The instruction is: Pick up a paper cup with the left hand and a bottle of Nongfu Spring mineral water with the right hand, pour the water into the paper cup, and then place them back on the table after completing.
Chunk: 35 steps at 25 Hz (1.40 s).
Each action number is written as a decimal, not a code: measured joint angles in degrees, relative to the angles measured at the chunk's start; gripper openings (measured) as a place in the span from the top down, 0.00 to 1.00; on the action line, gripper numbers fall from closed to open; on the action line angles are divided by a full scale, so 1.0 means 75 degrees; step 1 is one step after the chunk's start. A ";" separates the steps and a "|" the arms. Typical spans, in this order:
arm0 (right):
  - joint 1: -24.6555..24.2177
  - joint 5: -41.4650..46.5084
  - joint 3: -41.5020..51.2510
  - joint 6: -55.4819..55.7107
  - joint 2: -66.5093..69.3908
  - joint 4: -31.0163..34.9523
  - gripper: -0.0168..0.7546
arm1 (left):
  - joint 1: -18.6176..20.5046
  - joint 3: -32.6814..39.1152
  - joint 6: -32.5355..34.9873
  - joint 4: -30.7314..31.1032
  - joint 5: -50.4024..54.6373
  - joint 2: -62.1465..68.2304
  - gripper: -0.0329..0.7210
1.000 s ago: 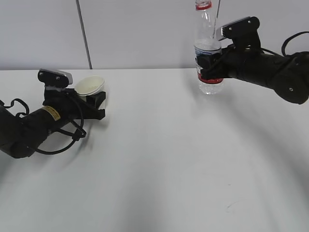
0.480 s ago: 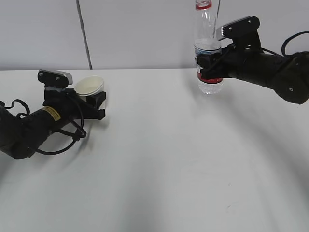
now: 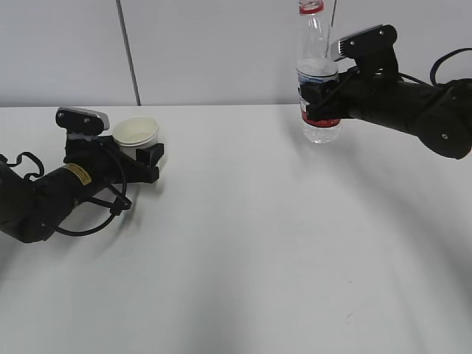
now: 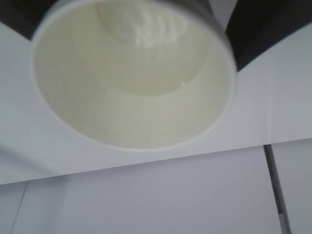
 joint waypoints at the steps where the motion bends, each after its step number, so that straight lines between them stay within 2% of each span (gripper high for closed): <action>1: 0.0000 0.0000 0.0000 0.0000 0.0000 0.0000 0.54 | 0.0000 0.0000 0.0000 -0.0008 0.0000 0.0000 0.24; 9: 0.0000 0.0000 0.0000 0.0016 0.0000 0.0000 0.54 | 0.0000 0.0500 0.0016 -0.0127 -0.0015 -0.0324 0.24; 24: 0.0000 -0.0078 0.0000 0.0528 0.0046 0.0000 0.54 | 0.0000 0.2701 0.0157 -0.0454 -0.0753 -0.1813 0.24; 35: 0.0000 -0.1126 0.0000 0.0939 0.0897 0.0000 0.54 | 0.0000 0.3007 0.0157 -0.0693 -0.0837 -0.1964 0.24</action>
